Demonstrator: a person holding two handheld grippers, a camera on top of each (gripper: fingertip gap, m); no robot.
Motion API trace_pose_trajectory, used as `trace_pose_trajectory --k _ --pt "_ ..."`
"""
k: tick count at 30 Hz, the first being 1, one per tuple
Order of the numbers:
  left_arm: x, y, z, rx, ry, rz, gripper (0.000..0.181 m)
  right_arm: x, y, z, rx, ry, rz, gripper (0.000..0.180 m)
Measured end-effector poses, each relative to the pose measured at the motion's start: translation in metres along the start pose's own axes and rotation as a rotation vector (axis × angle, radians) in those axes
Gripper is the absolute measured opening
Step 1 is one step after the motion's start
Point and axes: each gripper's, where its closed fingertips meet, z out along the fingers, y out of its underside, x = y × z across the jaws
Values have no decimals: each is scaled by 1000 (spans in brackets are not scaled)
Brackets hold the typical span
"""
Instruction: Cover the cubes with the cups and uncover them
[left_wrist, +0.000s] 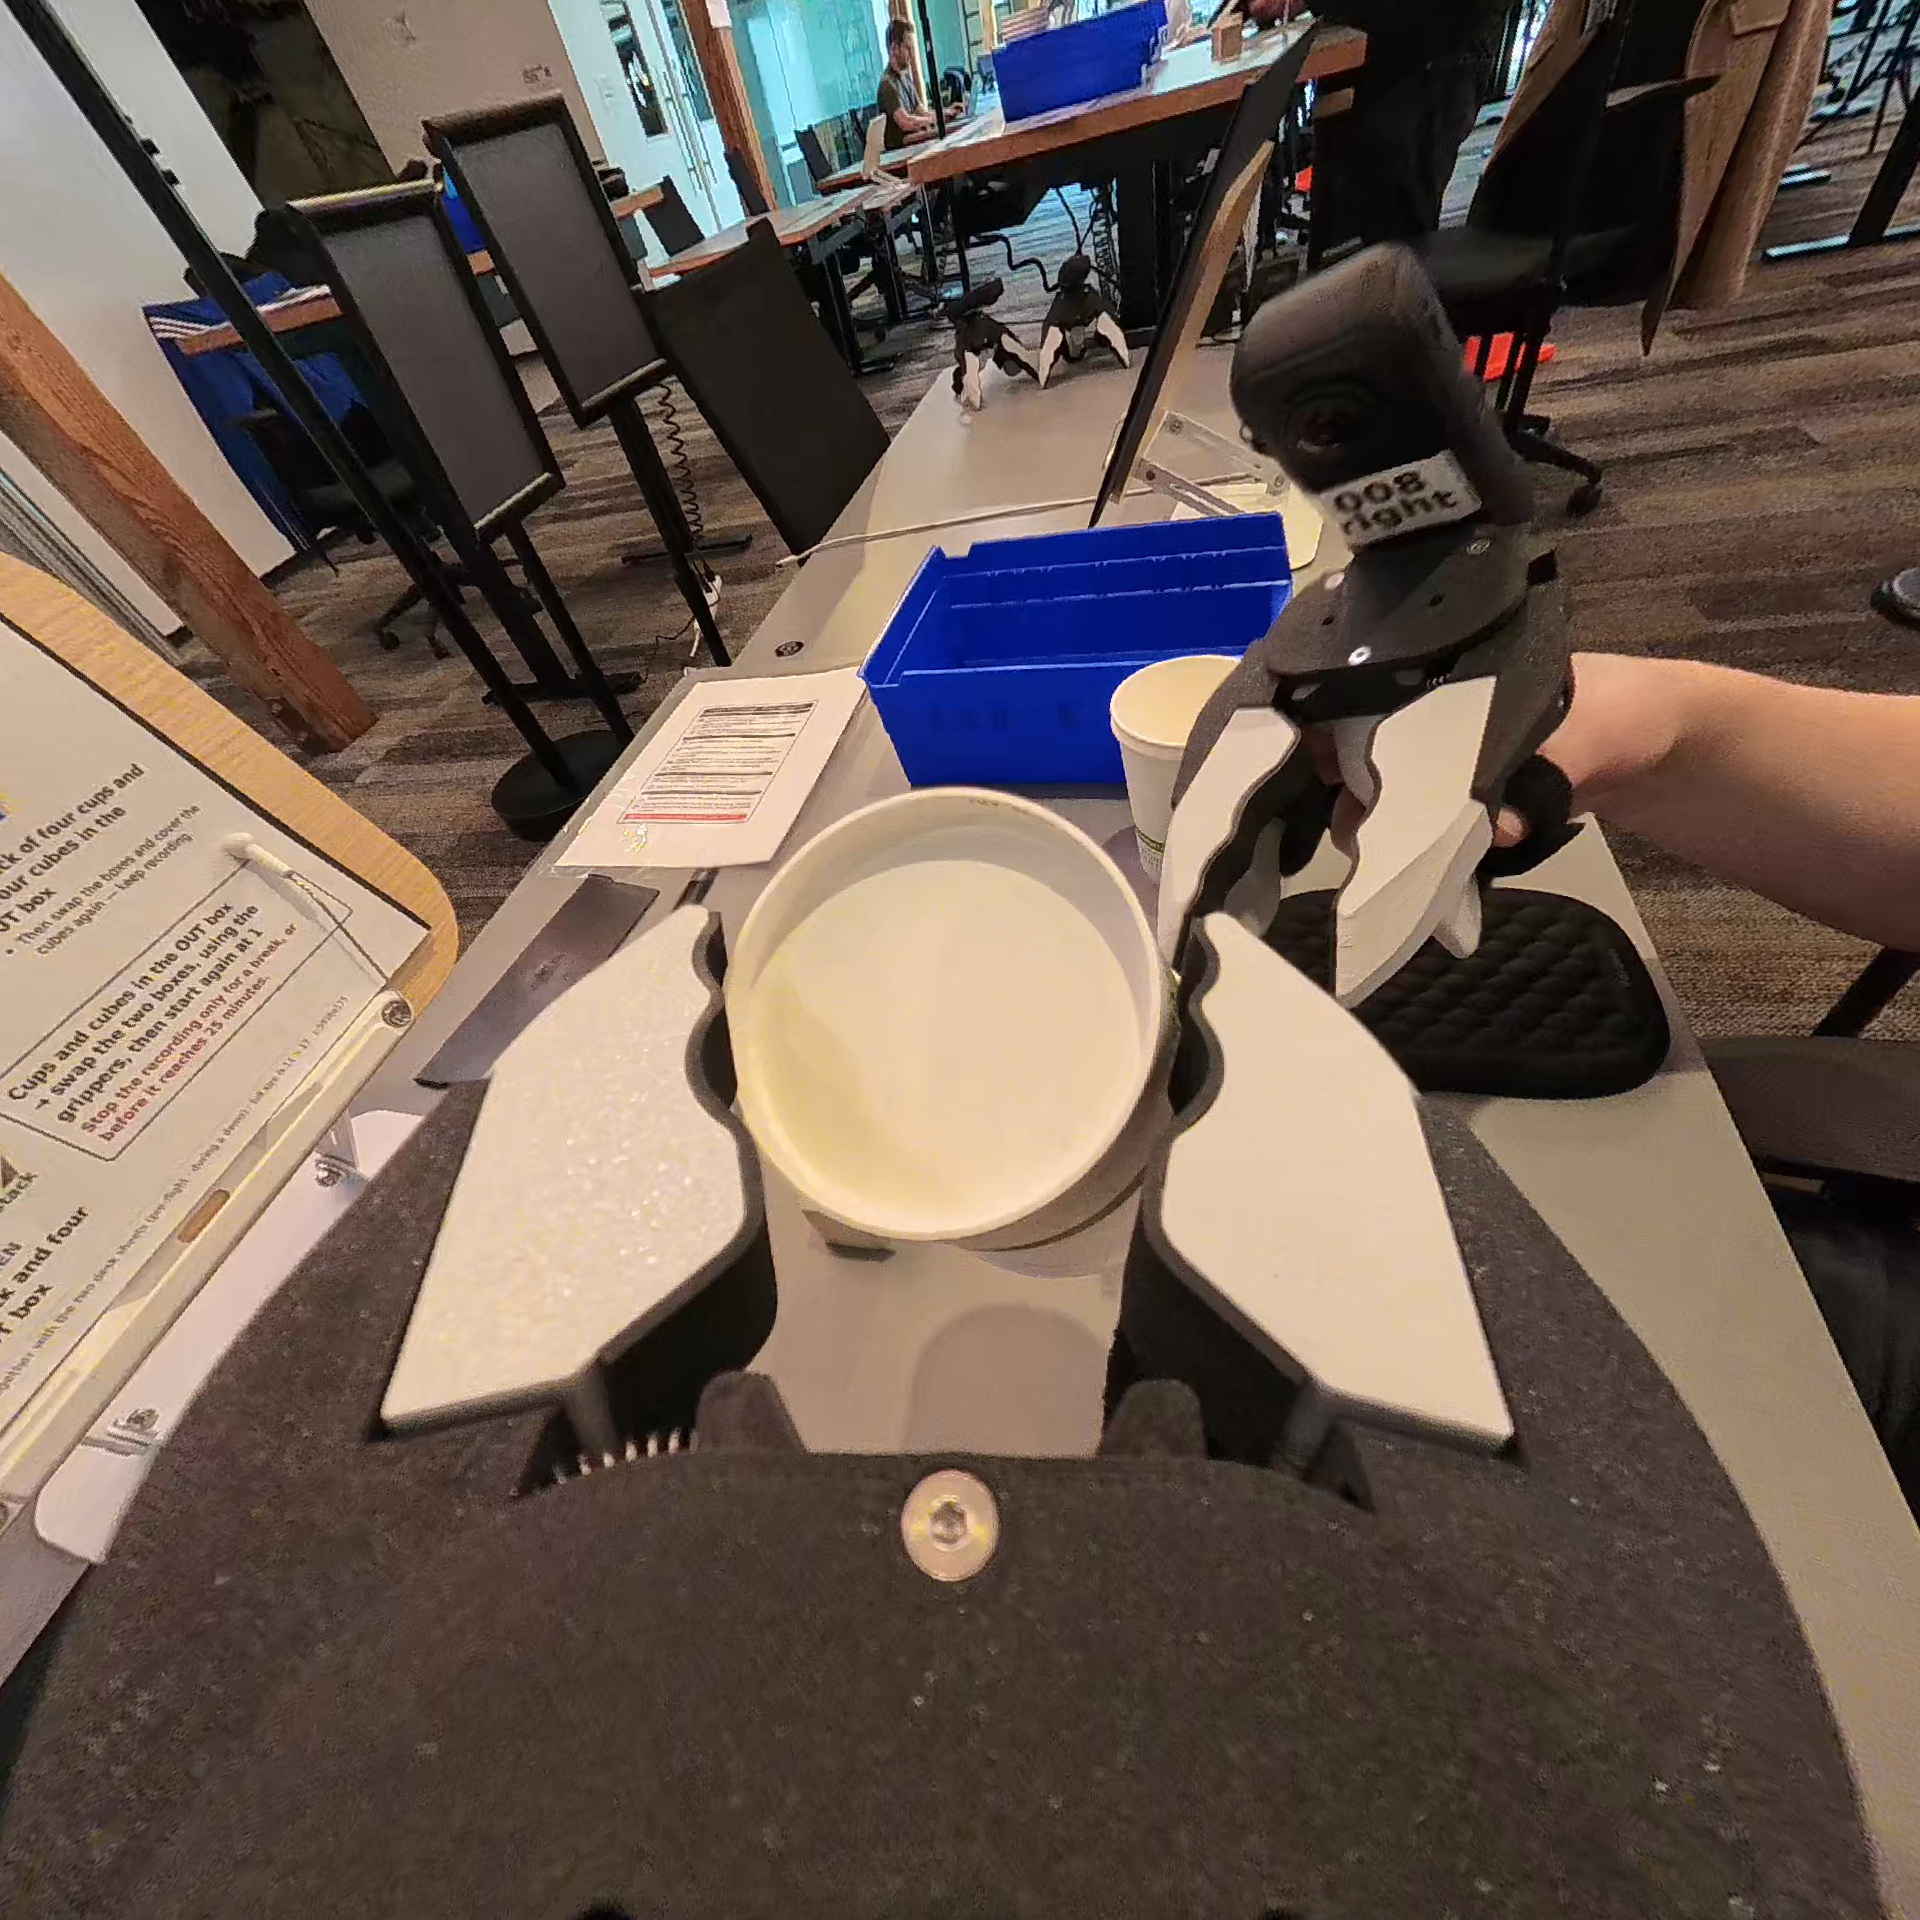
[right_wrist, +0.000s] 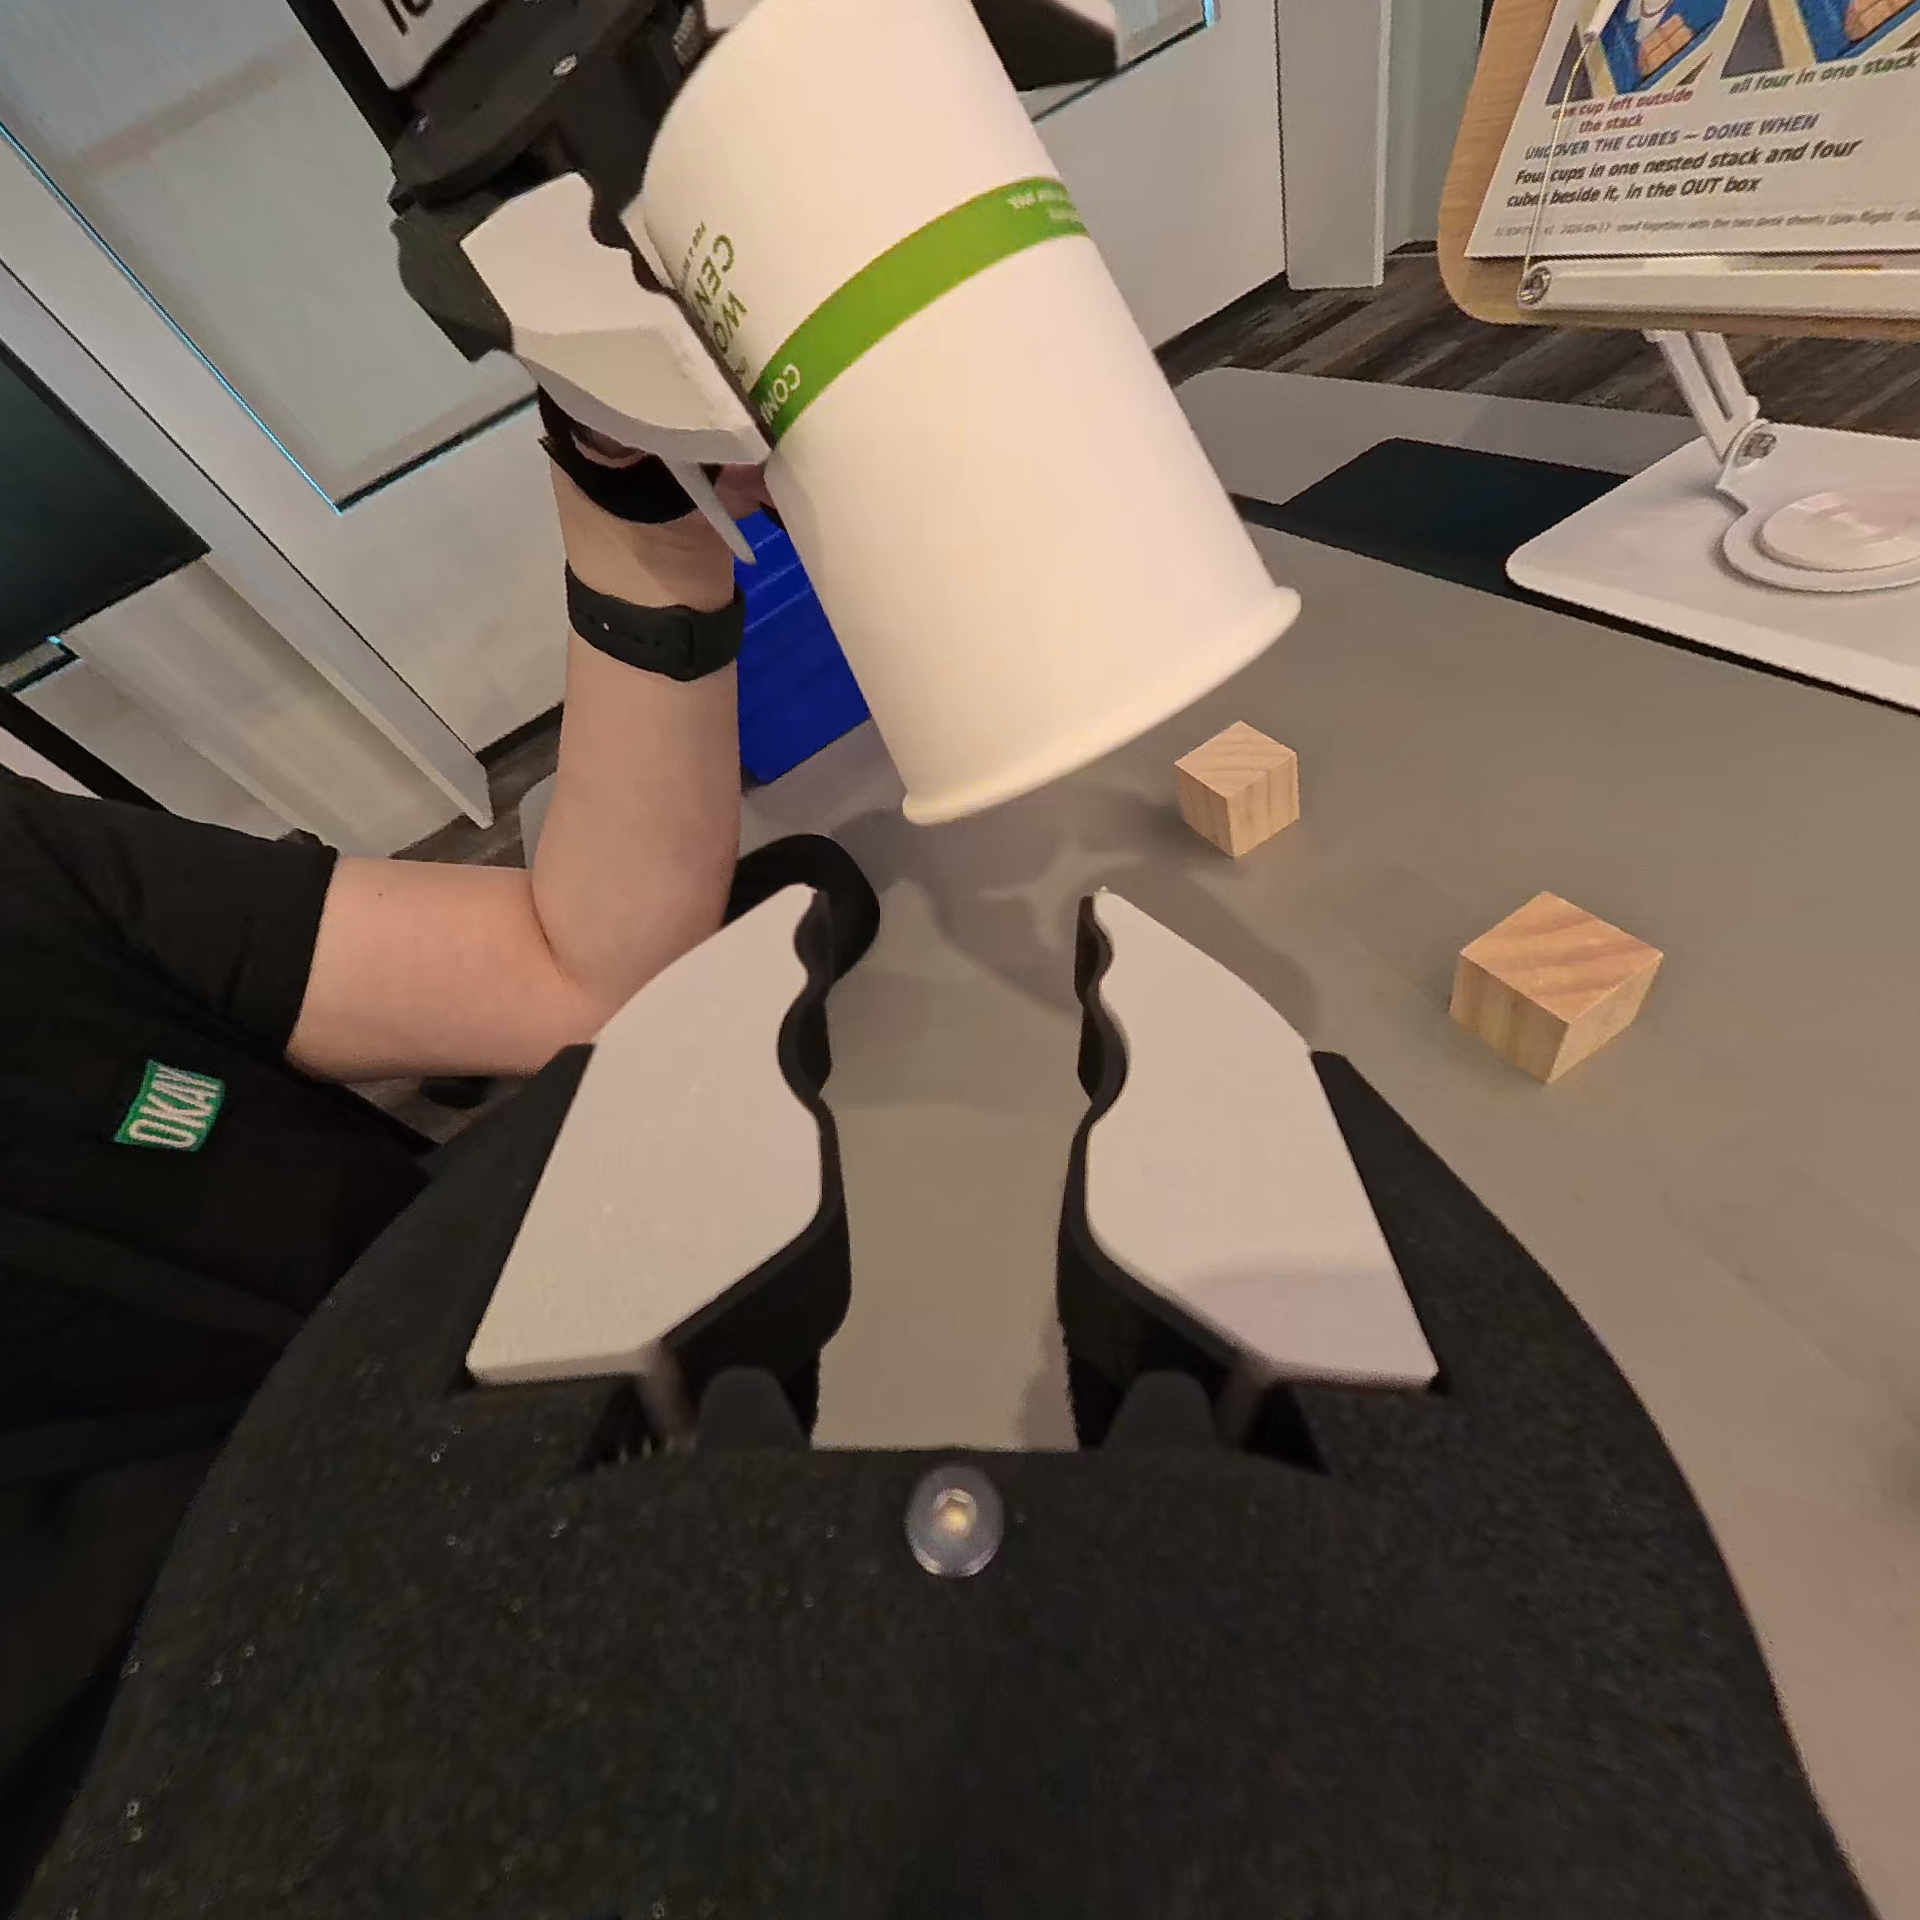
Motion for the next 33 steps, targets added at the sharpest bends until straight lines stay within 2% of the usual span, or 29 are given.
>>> trace_pose_trajectory --k 4,10,15,18,21,25,28,33 --pt "5 -5 -2 18 15 15 82 -2 0 6 34 -45 34 44" --pt "16 -12 -2 58 58 33 83 -23 -19 12 163 -201 57 41" --pt "21 0 0 22 145 -9 83 -32 -35 -1 249 -279 63 27" --pt "27 7 4 5 183 20 82 -37 -40 -12 271 -301 30 4" --pt "30 8 10 -4 185 35 82 -35 -38 -16 250 -282 6 2" --pt "34 6 14 10 180 83 81 -37 -37 -22 251 -298 8 4" --pt "34 9 18 -12 166 113 81 -40 -37 -23 252 -299 1 20" --pt "37 9 20 -12 179 117 81 -41 -33 -21 220 -256 -35 29"
